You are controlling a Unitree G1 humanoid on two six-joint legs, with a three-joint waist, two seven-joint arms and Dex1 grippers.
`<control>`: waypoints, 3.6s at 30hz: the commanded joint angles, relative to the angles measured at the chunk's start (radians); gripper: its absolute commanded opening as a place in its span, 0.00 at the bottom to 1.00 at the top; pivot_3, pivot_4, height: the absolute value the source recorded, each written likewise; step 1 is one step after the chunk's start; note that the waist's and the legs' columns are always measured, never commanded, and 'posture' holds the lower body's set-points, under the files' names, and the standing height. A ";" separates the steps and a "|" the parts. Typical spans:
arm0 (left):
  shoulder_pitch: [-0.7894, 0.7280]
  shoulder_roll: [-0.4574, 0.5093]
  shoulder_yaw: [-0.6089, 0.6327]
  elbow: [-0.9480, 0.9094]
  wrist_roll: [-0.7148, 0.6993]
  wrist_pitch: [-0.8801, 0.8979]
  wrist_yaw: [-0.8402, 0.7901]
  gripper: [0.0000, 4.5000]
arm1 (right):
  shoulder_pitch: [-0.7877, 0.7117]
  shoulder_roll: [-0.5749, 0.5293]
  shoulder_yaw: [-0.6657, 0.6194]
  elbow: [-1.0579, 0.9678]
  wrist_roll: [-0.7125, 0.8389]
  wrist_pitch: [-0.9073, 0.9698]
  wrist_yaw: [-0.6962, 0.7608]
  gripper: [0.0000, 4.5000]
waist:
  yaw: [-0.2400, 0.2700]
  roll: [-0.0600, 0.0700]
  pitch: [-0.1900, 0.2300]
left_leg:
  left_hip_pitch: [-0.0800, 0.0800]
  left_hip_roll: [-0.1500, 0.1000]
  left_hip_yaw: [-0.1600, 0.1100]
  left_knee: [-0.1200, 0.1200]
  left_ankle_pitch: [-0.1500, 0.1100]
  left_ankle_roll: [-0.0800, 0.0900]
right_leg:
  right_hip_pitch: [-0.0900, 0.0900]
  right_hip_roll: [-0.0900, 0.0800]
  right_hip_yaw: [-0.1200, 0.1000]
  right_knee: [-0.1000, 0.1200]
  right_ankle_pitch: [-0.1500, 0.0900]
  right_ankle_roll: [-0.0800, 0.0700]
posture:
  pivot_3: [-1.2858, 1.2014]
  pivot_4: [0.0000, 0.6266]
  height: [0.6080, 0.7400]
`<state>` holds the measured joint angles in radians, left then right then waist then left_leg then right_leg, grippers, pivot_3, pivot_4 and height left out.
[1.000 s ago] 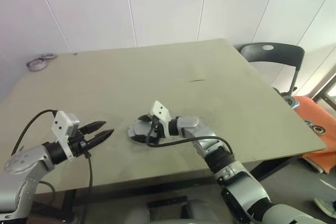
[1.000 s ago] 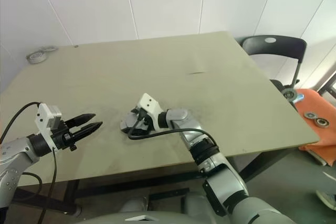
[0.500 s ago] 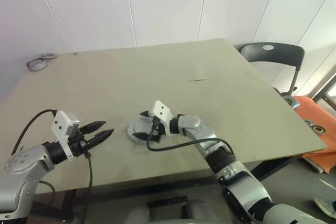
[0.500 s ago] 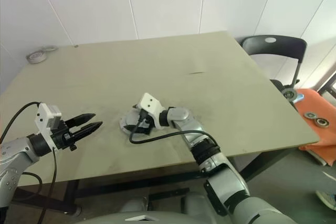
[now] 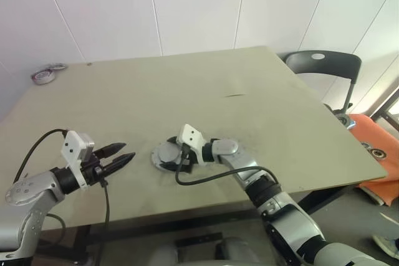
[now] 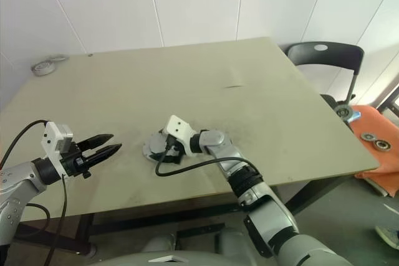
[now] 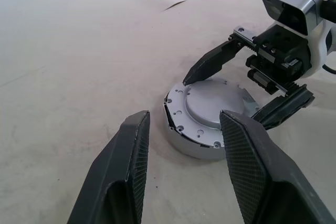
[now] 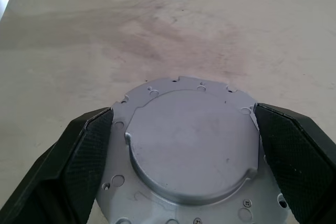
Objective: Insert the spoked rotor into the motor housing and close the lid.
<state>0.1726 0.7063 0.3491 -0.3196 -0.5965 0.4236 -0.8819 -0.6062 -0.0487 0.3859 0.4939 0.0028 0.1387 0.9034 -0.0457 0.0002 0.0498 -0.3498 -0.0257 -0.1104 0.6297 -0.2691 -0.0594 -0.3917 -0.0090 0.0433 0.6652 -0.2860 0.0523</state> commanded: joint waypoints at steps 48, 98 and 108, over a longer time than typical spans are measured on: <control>0.038 0.053 0.045 -0.006 0.033 -0.046 -0.036 0.50 | -0.124 0.094 -0.018 0.297 -0.060 -0.126 -0.128 0.73 | -0.028 0.005 0.003 | 0.015 0.004 -0.001 -0.001 0.000 0.000 | 0.011 0.001 -0.001 0.001 -0.003 -0.003 | 0.52 0.00 1.00; 0.054 0.058 0.076 -0.019 0.036 -0.043 -0.029 0.50 | -0.186 0.140 0.046 0.577 -0.152 -0.065 -0.056 0.73 | -0.029 0.006 0.001 | 0.031 0.004 0.000 -0.018 -0.001 -0.001 | 0.006 -0.001 -0.002 -0.001 -0.002 -0.005 | 0.52 0.00 1.00; 0.031 0.062 0.072 -0.014 0.043 -0.040 -0.028 0.50 | -0.189 0.122 0.063 0.590 -0.184 -0.111 -0.106 0.73 | -0.029 0.006 0.001 | 0.031 0.004 0.000 -0.018 -0.002 -0.004 | 0.004 -0.001 -0.002 -0.001 -0.002 -0.005 | 0.52 0.00 1.00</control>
<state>0.2200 0.7572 0.4010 -0.3226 -0.5556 0.4007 -0.9123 -0.8333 0.1037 0.3884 0.9502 -0.0674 -0.0100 0.8659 -0.0752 0.0062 0.0511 -0.3190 -0.0215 -0.1102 0.6119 -0.2716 -0.0636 -0.3874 -0.0104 0.0414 0.6640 -0.2881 0.0470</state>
